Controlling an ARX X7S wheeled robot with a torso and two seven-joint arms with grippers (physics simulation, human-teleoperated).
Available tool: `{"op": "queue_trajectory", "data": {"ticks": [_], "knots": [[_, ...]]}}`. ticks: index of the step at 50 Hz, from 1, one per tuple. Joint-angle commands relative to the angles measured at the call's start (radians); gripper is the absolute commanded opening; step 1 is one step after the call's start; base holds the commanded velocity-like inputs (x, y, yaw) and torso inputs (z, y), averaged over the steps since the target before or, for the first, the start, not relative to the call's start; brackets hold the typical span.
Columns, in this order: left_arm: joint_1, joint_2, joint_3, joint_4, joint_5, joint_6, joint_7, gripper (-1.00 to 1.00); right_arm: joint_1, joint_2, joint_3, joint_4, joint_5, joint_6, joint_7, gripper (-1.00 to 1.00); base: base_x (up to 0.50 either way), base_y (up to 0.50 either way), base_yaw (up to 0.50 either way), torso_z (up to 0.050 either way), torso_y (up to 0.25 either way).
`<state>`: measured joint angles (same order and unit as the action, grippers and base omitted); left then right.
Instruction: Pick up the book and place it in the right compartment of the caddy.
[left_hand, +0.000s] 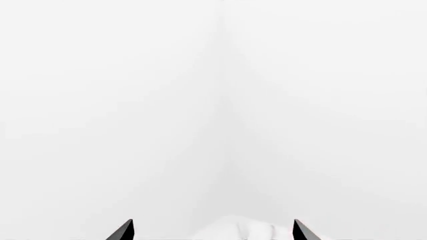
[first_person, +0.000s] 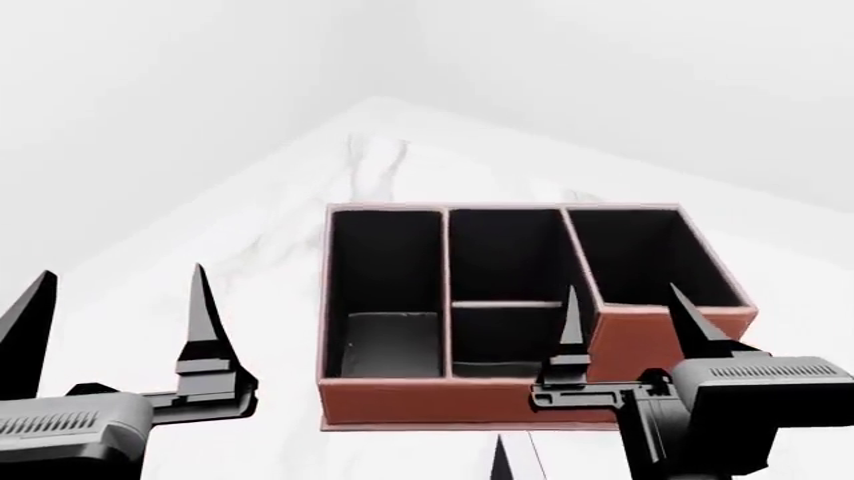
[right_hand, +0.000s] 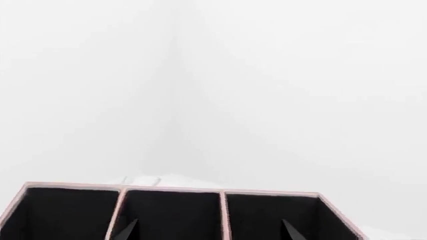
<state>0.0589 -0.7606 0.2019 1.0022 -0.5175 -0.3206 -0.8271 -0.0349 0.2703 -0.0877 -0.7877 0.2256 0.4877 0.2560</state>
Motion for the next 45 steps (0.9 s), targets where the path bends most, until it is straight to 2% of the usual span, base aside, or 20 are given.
{"op": "queue_trajectory", "data": {"ticks": [1,11,24,45], "knots": [[-0.001,-0.006,0.008,0.001,-0.001,0.005,-0.007,1.00,-0.004,0.006,0.001,0.001,0.012,-0.012,0.001,1.00,0.07,-0.54,0.00,0.000,0.000],[-0.002,-0.012,0.012,-0.001,-0.004,0.010,-0.012,1.00,-0.007,0.016,-0.012,0.003,0.001,-0.020,0.007,1.00,0.02,-0.04,0.00,0.000,0.000],[-0.004,-0.019,0.017,-0.002,-0.005,0.016,-0.018,1.00,-0.007,0.022,-0.018,0.005,0.005,-0.034,0.010,1.00,-0.39,-0.26,0.00,0.000,0.000],[-0.007,-0.028,0.026,-0.007,-0.010,0.025,-0.027,1.00,-0.003,0.032,-0.030,0.004,0.013,-0.020,0.021,1.00,0.00,0.00,0.00,0.000,0.000]]}}
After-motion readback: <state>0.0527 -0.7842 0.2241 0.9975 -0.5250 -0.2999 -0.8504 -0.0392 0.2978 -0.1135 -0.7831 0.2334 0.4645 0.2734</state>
